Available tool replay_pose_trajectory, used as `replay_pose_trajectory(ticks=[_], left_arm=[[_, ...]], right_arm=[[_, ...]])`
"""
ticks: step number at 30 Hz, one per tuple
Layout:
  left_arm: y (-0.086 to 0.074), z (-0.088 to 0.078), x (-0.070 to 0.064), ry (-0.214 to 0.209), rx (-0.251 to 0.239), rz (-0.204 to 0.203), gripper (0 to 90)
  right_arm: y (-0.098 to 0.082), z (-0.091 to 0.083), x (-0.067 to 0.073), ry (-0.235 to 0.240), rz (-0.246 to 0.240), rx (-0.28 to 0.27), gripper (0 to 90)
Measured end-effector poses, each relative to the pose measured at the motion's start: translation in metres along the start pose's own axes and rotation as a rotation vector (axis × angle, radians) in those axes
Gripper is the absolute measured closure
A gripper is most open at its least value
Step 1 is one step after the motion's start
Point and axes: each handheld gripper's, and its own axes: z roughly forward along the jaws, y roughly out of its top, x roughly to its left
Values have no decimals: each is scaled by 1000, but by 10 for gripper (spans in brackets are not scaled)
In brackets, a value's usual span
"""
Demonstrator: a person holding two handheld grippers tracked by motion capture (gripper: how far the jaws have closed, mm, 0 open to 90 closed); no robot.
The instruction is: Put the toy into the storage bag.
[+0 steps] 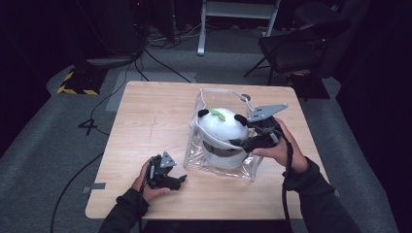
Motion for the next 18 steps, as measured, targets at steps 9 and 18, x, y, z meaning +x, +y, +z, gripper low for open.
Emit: replay_pose_trajectory(ticks=[9, 18], left_arm=[[0, 0, 0, 0, 0, 0, 151], [0, 0, 0, 1, 0, 0, 151]], right_arm=[[3, 1, 0, -3, 8, 19, 260], [3, -3, -1, 2, 25, -17, 246]])
